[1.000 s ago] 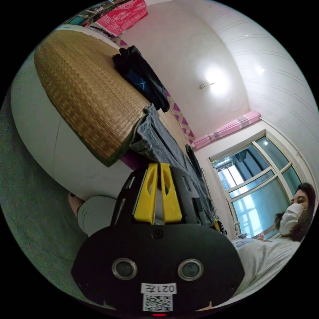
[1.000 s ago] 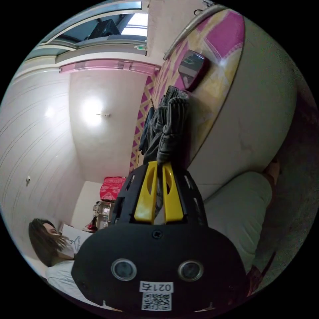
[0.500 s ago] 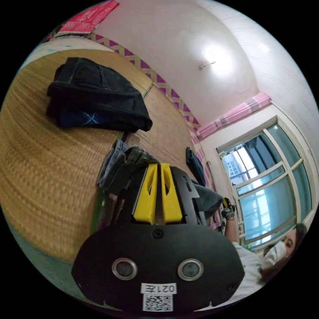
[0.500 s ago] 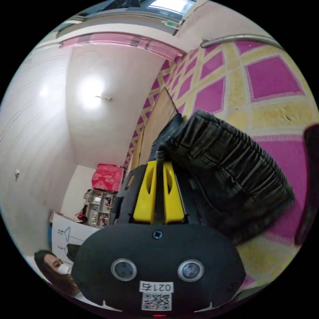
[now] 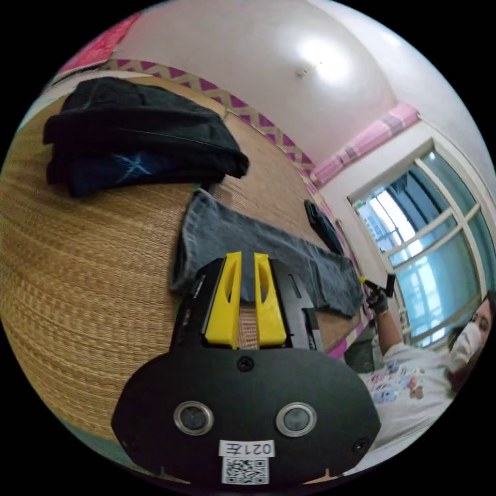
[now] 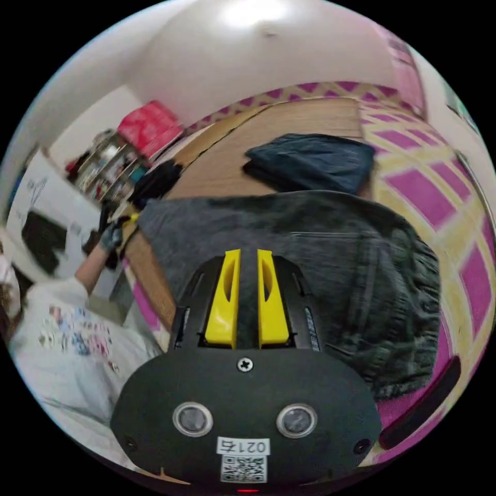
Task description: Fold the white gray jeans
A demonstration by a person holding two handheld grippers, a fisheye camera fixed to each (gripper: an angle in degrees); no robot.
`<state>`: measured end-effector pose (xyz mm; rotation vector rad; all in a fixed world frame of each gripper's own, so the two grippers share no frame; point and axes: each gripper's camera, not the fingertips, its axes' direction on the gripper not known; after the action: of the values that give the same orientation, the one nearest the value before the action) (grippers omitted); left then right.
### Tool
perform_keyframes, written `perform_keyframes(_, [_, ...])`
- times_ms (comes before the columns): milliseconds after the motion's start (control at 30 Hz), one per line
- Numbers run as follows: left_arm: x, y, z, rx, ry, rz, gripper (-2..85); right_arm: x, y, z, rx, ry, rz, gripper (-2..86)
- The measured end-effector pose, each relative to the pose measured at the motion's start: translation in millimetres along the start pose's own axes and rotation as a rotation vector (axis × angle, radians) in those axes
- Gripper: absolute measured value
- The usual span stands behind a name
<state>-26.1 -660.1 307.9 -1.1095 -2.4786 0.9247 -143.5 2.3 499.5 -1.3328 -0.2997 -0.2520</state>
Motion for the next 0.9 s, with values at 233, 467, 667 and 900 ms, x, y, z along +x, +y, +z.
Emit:
perform_keyframes(233, [-7,12,76,-0.143,-0.096,0.076,-0.4,-125,82,117,-0.307,0.045,-0.453,3.8])
perform_keyframes(467, [-46,42,43,0.213,-0.033,-0.148,-0.3,-123,132,124,-0.136,0.121,-0.402,2.5])
perform_keyframes(667, [-82,56,65,0.213,-0.009,-0.379,11.5,-102,146,128,-0.099,0.049,-0.323,1.8])
perform_keyframes(900, [-101,40,141,0.105,-0.016,-0.44,11.5,-88,154,127,-0.096,0.025,-0.302,1.6])
